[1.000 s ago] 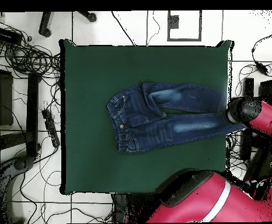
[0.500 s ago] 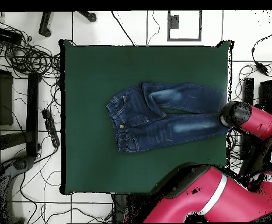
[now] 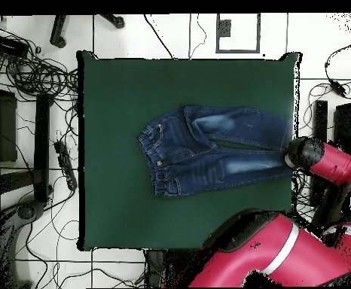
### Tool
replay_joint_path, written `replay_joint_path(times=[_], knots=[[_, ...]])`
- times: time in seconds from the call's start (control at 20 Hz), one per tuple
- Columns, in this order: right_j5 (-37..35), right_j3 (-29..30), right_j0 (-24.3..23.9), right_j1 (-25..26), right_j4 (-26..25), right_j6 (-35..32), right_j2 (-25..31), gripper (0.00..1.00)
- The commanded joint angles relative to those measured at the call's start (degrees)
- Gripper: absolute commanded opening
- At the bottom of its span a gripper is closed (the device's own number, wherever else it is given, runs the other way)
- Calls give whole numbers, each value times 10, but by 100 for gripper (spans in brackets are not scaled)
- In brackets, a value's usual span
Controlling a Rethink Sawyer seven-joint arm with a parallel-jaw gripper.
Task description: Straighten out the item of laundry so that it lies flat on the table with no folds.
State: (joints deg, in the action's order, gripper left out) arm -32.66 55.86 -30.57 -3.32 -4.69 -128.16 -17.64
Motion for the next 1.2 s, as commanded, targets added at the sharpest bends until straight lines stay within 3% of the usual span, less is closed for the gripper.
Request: replay_joint_path(times=[0.05,0.3,0.35,1.2], knots=[[24,54,-1,35,-18,13,75,0],[14,52,-5,36,-24,29,78,0],[14,53,-5,35,-26,30,78,100],[2,53,0,37,-26,26,70,100]])
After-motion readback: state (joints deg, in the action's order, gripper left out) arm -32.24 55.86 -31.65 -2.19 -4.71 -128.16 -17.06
